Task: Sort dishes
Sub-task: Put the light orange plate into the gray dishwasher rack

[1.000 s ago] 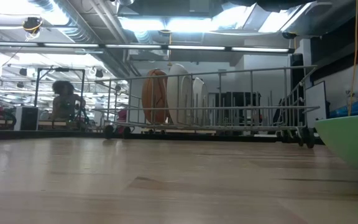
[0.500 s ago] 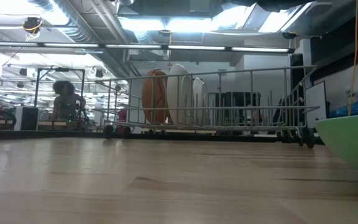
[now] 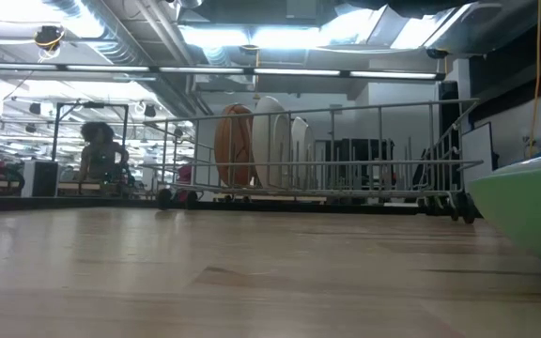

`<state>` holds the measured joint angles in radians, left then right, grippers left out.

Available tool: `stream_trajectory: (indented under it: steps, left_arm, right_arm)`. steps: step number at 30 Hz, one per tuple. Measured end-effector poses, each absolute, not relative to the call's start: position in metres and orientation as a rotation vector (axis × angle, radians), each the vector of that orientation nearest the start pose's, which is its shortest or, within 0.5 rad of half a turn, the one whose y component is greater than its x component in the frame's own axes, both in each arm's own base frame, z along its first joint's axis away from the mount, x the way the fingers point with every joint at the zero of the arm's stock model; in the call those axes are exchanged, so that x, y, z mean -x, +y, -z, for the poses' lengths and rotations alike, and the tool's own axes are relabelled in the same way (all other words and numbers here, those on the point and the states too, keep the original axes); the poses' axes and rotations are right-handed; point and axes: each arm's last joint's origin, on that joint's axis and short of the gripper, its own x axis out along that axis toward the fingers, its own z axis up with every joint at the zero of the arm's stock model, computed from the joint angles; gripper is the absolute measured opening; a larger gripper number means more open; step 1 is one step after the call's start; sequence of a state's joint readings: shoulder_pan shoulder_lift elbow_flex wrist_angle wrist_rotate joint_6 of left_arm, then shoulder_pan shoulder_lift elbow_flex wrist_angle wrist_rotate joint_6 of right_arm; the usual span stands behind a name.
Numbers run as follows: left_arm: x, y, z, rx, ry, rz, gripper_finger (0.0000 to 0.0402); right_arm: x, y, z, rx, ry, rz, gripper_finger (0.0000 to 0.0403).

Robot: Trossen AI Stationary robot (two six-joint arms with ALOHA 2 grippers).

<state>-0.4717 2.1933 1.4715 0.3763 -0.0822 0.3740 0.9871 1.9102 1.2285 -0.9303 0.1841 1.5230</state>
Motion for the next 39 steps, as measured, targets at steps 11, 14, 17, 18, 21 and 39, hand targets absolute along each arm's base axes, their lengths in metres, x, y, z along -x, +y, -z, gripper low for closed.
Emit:
stream_trajectory:
  steps: [11, 14, 17, 18, 21, 39]
  left_arm:
    - [-0.436, -0.220, -0.169, -0.461, 0.258, 0.445, 0.0166]
    - [-0.436, -0.220, -0.169, -0.460, 0.256, 0.445, 0.0166]
    - [-0.436, -0.220, -0.169, -0.459, 0.253, 0.444, 0.0166]
    - [-0.436, -0.220, -0.169, -0.460, 0.251, 0.444, 0.0166]
    - [-0.436, -0.220, -0.169, -0.484, 0.247, 0.437, 0.0166]
    - [-0.421, -0.224, -0.172, -0.533, 0.411, 0.408, 0.0166]
  right_arm:
    - [-0.201, 0.276, -0.148, -0.411, 1.255, 0.464, 0.0010]
    - [-0.206, 0.272, -0.148, -0.421, 1.249, 0.484, 0.0016]
    - [-0.213, 0.265, -0.147, -0.421, 1.240, 0.514, 0.0022]
    - [-0.215, 0.263, -0.147, -0.420, 1.238, 0.528, 0.0022]
    - [-0.221, 0.254, -0.147, -0.408, 1.220, 0.576, 0.0016]
    - [-0.240, 0.227, -0.175, -0.345, 1.179, 0.651, 0.0012]
